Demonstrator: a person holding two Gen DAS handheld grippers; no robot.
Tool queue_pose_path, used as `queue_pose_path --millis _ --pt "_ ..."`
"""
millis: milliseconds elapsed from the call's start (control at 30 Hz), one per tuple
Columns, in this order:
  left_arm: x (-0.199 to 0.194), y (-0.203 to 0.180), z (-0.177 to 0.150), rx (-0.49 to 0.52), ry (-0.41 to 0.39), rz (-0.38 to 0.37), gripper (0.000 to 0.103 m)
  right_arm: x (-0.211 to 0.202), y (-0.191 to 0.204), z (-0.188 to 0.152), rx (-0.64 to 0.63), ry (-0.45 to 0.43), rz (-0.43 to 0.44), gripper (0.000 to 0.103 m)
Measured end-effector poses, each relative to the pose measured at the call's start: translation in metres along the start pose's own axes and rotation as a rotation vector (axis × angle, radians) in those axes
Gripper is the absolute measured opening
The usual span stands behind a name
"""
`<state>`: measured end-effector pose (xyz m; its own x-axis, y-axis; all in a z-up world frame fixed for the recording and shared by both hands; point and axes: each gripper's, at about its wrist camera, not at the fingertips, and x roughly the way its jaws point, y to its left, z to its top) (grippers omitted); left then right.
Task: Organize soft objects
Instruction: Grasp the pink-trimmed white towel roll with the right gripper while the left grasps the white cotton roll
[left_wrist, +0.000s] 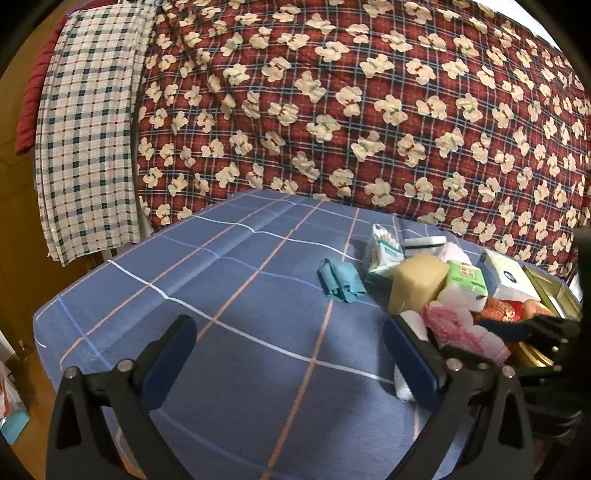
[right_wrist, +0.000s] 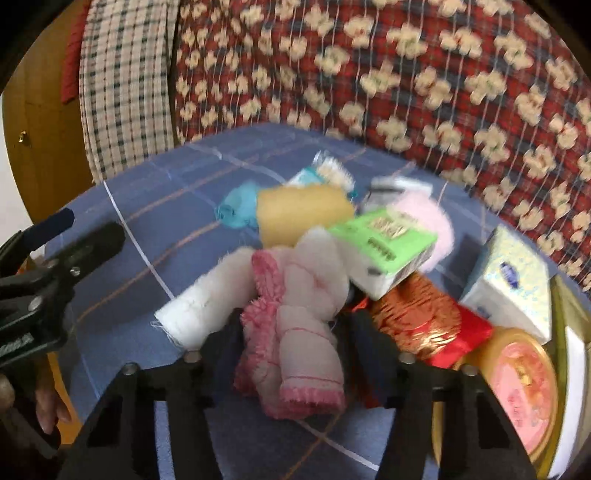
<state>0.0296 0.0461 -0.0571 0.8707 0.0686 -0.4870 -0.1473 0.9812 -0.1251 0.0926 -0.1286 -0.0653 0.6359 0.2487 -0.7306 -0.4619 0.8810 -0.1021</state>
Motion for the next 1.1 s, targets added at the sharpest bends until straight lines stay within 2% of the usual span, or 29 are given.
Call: queue_pose_path --millis 33,100,167,433,567,700,867,933,1000,1067,1100 --pt "0.000 -0.002 0.000 0.003 0.002 -0.003 0.102 0.001 -0.002 0.000 0.004 0.006 0.007 0.052" --pt "0.000 -0.007 -0.001 0.013 0.007 -0.020 0.102 0.001 -0.002 0.000 0.008 0.006 0.021 0.040" --pt "0.000 -0.013 -0.001 0.027 0.007 -0.024 0.102 -0.004 -0.005 -0.001 0.026 -0.021 0.023 0.035" --pt "0.002 -0.036 0.001 0.082 0.012 -0.042 0.101 -0.033 -0.022 -0.004 0.128 -0.174 -0.010 0.034" --pt "0.006 -0.050 0.001 0.115 0.026 -0.061 0.095 -0.042 -0.027 -0.005 0.161 -0.221 -0.037 0.034" --pt "0.015 -0.063 0.001 0.149 0.063 -0.080 0.081 -0.044 -0.031 -0.007 0.187 -0.232 -0.044 0.034" --pt "0.022 -0.076 0.003 0.191 0.118 -0.105 0.077 -0.046 -0.031 -0.007 0.186 -0.243 -0.057 0.034" --pt "0.024 -0.084 0.001 0.225 0.126 -0.093 0.065 -0.047 -0.031 -0.008 0.187 -0.246 -0.061 0.034" --pt "0.028 -0.089 0.000 0.249 0.149 -0.095 0.047 -0.048 -0.032 -0.009 0.195 -0.253 -0.061 0.034" --pt "0.034 -0.092 -0.004 0.269 0.187 -0.091 0.044 -0.049 -0.033 -0.009 0.208 -0.255 -0.058 0.034" --pt "0.037 -0.093 -0.005 0.272 0.203 -0.112 0.043 -0.049 -0.035 -0.008 0.213 -0.253 -0.054 0.034"
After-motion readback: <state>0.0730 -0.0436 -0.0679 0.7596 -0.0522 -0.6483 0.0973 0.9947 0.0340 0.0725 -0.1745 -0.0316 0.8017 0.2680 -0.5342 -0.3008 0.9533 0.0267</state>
